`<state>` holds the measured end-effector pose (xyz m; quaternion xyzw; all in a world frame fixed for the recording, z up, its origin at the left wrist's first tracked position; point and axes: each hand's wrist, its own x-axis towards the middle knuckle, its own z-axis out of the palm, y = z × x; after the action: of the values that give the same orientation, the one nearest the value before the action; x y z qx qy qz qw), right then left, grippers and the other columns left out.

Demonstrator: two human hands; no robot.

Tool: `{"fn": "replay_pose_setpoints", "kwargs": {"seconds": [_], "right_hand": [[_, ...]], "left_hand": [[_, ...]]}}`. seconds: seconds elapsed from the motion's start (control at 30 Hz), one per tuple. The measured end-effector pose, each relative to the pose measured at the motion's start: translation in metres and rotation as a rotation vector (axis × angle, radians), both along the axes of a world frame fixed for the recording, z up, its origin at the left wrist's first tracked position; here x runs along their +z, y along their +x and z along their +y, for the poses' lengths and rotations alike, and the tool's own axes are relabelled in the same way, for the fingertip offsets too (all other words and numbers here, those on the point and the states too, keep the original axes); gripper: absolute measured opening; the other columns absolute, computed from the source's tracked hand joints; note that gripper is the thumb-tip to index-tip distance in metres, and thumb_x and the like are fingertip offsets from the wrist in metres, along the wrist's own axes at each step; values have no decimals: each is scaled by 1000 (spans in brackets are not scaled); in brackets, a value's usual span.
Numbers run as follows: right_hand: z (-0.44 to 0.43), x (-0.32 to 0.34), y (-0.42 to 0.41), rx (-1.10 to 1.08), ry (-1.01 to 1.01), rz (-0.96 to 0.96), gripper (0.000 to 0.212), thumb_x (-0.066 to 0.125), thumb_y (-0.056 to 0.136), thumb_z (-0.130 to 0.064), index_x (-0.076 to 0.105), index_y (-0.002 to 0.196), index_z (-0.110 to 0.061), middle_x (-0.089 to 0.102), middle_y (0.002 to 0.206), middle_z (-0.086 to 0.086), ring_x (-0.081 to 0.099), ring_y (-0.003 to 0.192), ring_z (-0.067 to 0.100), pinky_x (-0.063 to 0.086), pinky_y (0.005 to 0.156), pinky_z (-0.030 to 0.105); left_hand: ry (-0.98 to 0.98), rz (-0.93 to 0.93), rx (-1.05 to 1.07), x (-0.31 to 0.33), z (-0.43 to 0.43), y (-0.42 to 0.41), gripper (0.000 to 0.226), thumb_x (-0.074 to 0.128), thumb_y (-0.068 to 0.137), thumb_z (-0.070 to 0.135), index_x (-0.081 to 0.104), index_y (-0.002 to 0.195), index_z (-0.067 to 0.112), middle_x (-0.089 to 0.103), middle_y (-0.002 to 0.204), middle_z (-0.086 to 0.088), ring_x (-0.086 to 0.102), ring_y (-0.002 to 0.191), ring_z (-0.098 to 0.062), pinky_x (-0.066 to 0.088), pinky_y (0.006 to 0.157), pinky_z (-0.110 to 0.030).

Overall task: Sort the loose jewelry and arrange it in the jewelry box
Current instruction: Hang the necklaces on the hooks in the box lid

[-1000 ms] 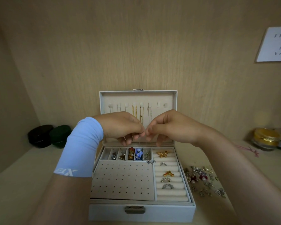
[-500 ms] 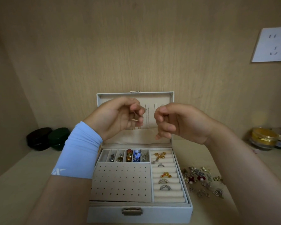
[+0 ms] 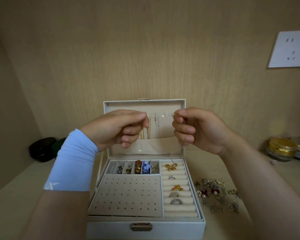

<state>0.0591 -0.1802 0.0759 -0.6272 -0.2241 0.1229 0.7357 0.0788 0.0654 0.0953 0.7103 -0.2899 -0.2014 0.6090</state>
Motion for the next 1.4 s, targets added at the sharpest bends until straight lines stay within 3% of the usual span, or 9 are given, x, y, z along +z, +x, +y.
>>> {"fn": "replay_pose_setpoints", "kwargs": {"seconds": [0.13, 0.33, 0.53, 0.67, 0.8, 0.97, 1.1, 1.23, 1.4], "right_hand": [[-1, -3, 2, -20, 42, 15, 16, 53, 88, -27, 56, 76, -18, 32, 56, -4, 32, 45, 12, 34, 48, 27], [3, -7, 6, -353, -241, -67, 15, 58, 99, -21, 66, 91, -11, 48, 64, 0, 38, 48, 14, 37, 45, 27], [21, -11, 13, -870, -252, -284, 12, 72, 91, -22, 76, 82, -16, 62, 65, 4, 45, 41, 15, 40, 40, 26], [26, -13, 26, -1099, -272, -355, 11, 79, 84, -27, 76, 74, -26, 70, 63, -5, 57, 48, 8, 54, 55, 34], [35, -15, 38, -1252, -373, -419, 11, 79, 81, -27, 73, 72, -25, 68, 64, -9, 65, 63, 6, 58, 70, 31], [42, -14, 46, -1318, -529, -476, 5, 70, 80, -20, 74, 77, -20, 70, 72, -8, 66, 71, 11, 53, 68, 28], [43, -14, 44, -1322, -653, -471, 10, 64, 81, -14, 71, 75, -18, 69, 74, -6, 62, 70, 13, 46, 58, 23], [41, -18, 42, -1290, -714, -462, 12, 64, 80, -12, 70, 73, -18, 69, 75, -5, 63, 71, 14, 51, 62, 28], [39, -25, 37, -1253, -760, -455, 11, 67, 83, -14, 71, 74, -18, 67, 74, -7, 59, 70, 11, 40, 55, 22]], "left_hand": [[69, -26, 12, -4, 6, 0, 23, 55, 87, 31, 67, 73, 17, 31, 56, 1, 37, 48, -13, 43, 45, -24], [-237, 91, 174, -15, -6, 13, 27, 64, 88, 27, 54, 65, 17, 42, 61, -1, 41, 53, -15, 47, 50, -26], [54, -284, 702, -30, -41, 25, 29, 70, 87, 33, 58, 67, 17, 53, 55, 8, 47, 50, -10, 41, 53, -19], [52, -402, 894, -41, -56, 30, 32, 69, 86, 33, 61, 63, 13, 61, 60, 9, 54, 59, -6, 39, 60, -19], [93, -402, 947, -43, -60, 33, 39, 66, 86, 35, 63, 63, 4, 67, 68, -9, 56, 59, -16, 44, 57, -21], [190, -373, 941, -47, -63, 37, 38, 63, 86, 34, 71, 72, 1, 69, 73, -15, 55, 57, -19, 44, 55, -21], [250, -354, 902, -48, -64, 38, 39, 62, 88, 34, 71, 75, -2, 59, 60, -10, 50, 52, -18, 40, 50, -21], [273, -336, 884, -48, -61, 38, 40, 62, 88, 34, 71, 78, -3, 58, 61, -7, 51, 52, -20, 51, 56, -28], [295, -304, 837, -46, -55, 37, 34, 63, 87, 31, 69, 60, 11, 56, 48, 5, 51, 46, -16, 54, 61, -30]]}}
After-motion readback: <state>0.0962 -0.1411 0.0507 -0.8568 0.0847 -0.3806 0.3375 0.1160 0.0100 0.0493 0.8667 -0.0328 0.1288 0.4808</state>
